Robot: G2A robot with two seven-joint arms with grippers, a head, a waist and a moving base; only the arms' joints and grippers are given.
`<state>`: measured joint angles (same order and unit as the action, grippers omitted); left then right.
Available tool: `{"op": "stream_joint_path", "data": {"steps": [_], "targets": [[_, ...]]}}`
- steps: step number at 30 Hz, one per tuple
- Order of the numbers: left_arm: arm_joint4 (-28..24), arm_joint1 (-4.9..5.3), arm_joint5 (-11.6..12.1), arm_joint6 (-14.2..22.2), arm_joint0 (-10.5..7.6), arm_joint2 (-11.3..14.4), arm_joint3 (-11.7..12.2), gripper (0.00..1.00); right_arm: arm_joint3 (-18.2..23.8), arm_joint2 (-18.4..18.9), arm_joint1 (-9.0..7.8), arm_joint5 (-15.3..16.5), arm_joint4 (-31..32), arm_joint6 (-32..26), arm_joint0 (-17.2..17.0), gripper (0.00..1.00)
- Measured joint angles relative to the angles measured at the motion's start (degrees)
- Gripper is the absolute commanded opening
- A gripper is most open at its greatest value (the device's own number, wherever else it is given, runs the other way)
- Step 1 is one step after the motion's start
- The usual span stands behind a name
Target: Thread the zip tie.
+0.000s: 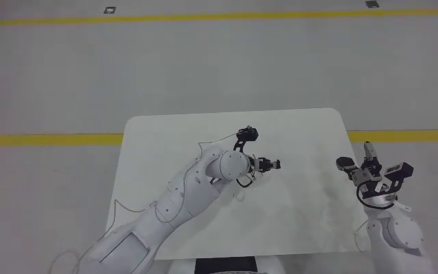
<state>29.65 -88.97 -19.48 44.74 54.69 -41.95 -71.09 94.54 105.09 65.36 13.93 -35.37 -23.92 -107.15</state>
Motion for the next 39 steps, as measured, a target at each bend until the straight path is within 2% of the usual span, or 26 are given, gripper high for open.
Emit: {"op": "stream_joint_path", "data": {"steps": [4,8,23,26,27,28,30,34,35,39], "targets": [[-0.65,-0.93,0.0,-0.68,1.09,-2.07,1.03,1.0,0.0,0.0,0.0,0.0,0.0,0.0,0.0,1.0],[1.14,-1.99,0.0,0.11,2.12,-3.59,1.52,1.0,0.0,0.0,0.0,0.0,0.0,0.0,0.0,1.0],[2.53,-2.13,0.0,-0.66,2.7,-3.42,2.03,1.0,0.0,0.0,0.0,0.0,0.0,0.0,0.0,1.0],[3.36,-2.3,0.0,0.39,2.68,-3.95,1.96,1.0,0.0,0.0,0.0,0.0,0.0,0.0,0.0,1.0],[3.77,-2.4,0.0,1.04,2.65,-4.26,2.03,0.93,0.0,0.0,0.0,0.0,0.0,0.0,0.0,1.0],[4.15,-2.49,0.0,1.42,2.64,-4.52,2.28,0.8,0.0,0.0,0.0,0.0,0.0,0.0,0.0,1.0],[4.84,-2.8,0.0,1.91,2.67,-5.09,2.94,0.48,0.0,0.0,0.0,0.0,0.0,0.0,0.0,1.0],[6.55,-3.56,0.0,1.87,2.92,-5.73,3.16,0.34,0.0,0.0,0.0,0.0,0.0,0.0,0.0,1.0],[7.03,-3.75,0.0,1.79,3.04,-5.83,3.0,0.33,0.0,0.0,0.0,0.0,0.0,0.0,0.0,1.0],[10.4,-4.55,0.0,1.98,3.55,-6.41,2.82,0.17,0.0,0.0,0.0,0.0,0.0,0.0,0.0,1.0]]}}
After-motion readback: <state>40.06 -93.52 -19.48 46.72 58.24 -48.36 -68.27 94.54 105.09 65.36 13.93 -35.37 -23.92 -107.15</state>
